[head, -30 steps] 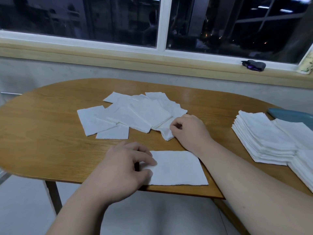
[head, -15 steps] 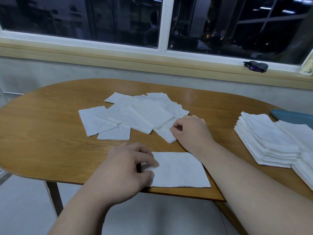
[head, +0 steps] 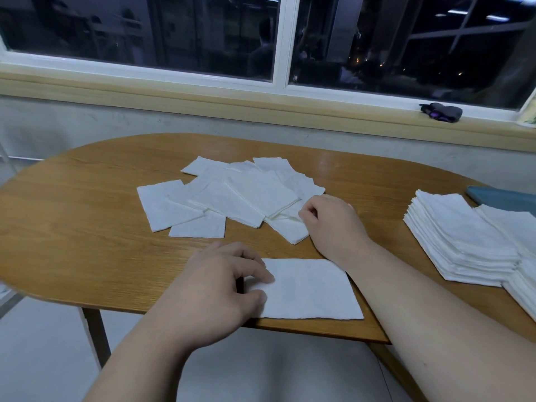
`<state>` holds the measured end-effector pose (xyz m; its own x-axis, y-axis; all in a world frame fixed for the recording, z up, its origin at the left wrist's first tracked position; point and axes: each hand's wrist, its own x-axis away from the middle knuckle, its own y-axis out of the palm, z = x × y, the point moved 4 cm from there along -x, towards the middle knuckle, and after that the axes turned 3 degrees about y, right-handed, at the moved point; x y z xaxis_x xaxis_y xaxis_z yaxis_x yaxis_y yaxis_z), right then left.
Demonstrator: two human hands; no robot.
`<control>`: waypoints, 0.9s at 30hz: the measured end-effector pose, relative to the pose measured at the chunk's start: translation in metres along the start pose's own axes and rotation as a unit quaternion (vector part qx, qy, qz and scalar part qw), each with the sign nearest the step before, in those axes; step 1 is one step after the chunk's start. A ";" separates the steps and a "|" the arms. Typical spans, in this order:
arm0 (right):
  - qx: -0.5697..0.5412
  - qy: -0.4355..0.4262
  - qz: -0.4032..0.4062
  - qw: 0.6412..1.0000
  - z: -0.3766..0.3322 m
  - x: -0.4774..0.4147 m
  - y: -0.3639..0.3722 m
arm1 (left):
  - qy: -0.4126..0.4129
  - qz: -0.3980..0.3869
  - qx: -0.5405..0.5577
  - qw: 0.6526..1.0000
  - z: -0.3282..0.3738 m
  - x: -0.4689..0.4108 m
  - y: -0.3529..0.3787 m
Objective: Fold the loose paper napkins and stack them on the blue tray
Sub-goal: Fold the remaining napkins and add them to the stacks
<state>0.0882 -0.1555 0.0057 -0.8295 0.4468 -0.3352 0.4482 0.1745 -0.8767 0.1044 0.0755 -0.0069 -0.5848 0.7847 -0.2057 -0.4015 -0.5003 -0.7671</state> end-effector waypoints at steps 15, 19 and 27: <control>-0.166 0.059 0.004 0.984 0.011 0.089 -0.056 | 0.010 0.049 -0.012 0.999 0.008 0.001 0.000; -0.227 0.021 -0.017 0.973 0.005 0.118 -0.062 | 0.008 0.068 -0.028 0.997 0.021 -0.001 0.009; -0.275 -0.057 0.027 0.959 0.001 0.136 -0.077 | 0.080 0.183 -0.038 0.979 0.045 -0.002 0.009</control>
<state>-0.0597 -0.1094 0.0276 -0.8167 0.3745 -0.4391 0.5742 0.6035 -0.5533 0.0701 0.0528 0.0144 -0.5596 0.6083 -0.5629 -0.1294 -0.7350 -0.6656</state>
